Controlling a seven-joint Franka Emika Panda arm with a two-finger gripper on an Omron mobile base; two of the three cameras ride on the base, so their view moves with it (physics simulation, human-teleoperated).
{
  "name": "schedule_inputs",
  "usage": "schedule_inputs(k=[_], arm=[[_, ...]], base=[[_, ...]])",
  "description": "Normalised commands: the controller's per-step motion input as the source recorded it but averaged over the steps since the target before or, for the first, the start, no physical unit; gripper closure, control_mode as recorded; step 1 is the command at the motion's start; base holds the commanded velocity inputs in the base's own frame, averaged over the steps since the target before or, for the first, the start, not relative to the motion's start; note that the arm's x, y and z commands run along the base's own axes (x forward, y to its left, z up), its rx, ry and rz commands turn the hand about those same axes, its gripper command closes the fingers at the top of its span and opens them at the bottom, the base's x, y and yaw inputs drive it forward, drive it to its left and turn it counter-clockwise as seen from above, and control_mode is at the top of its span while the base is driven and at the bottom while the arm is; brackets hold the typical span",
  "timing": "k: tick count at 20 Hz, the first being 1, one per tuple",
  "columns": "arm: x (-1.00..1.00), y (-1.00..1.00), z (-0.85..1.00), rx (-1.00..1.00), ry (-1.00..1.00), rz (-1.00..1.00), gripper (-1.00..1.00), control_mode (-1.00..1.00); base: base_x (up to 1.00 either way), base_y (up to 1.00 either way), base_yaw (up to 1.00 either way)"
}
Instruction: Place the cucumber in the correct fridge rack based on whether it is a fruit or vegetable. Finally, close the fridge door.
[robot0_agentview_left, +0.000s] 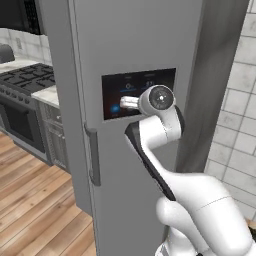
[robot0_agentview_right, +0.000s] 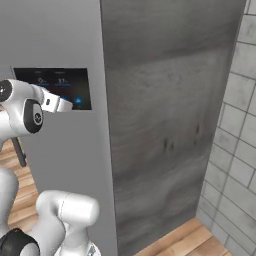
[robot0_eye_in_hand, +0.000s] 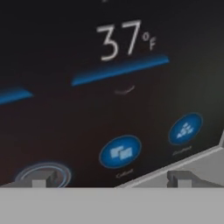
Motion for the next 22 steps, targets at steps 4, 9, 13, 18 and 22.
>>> schedule_inputs(k=[4,9,13,18,22], arm=[[0.47,0.01,-0.14,0.0,0.0,0.0,-1.0,-1.0],[0.45,0.0,-0.12,0.0,0.0,0.0,-1.0,-1.0],[0.35,0.0,-0.13,0.0,0.0,0.0,-1.0,-1.0],[0.26,0.0,-0.18,0.0,0.0,0.0,-1.0,-1.0],[0.28,-0.01,-0.16,0.0,0.0,0.0,-1.0,-1.0]], base=[[0.0,0.0,0.0],[0.0,0.0,0.0],[0.0,0.0,0.0],[0.0,0.0,0.0],[0.0,0.0,0.0]])
